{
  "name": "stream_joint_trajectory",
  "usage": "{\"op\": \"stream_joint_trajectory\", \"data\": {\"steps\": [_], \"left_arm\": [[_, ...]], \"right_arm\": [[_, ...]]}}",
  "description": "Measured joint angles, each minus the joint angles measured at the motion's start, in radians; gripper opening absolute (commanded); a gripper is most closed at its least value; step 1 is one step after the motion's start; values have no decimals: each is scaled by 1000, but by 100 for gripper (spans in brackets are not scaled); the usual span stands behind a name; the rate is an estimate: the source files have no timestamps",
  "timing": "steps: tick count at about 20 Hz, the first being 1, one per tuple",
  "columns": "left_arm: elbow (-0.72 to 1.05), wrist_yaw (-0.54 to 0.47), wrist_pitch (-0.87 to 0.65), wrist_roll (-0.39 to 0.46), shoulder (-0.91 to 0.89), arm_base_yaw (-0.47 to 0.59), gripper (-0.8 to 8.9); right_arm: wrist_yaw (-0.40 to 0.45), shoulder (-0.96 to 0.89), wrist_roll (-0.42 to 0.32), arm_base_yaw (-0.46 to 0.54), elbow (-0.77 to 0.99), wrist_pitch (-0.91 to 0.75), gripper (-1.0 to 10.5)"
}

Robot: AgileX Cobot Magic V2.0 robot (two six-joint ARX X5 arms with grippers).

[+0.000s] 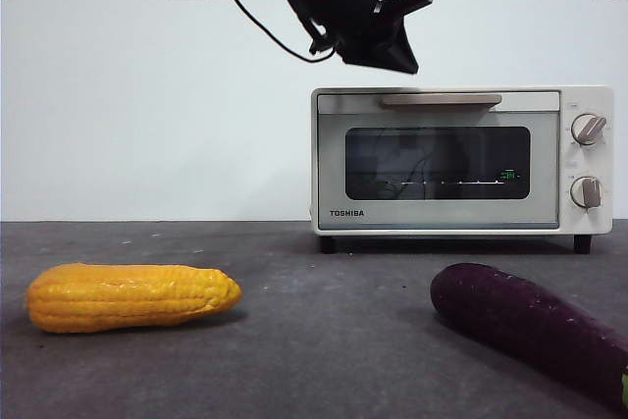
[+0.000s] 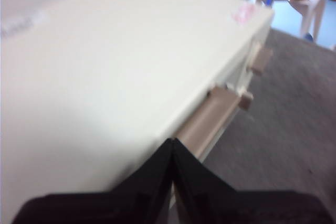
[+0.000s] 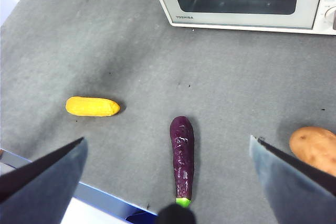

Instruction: Take the eggplant from the table,put the eggplant in the oven

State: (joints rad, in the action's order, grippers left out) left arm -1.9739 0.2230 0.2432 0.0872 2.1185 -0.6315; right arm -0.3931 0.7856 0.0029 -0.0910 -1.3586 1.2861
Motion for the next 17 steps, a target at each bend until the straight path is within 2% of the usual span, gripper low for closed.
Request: {"op": "stream_joint_trajectory", "data": {"steps": [5, 17], "left_arm": [[0, -11, -25, 26, 0, -3, -6], [-8, -11, -23, 26, 64, -6, -6]], "right_arm": [[0, 2, 0, 0, 0, 0, 544], [0, 26, 0, 0, 0, 0, 540]]}}
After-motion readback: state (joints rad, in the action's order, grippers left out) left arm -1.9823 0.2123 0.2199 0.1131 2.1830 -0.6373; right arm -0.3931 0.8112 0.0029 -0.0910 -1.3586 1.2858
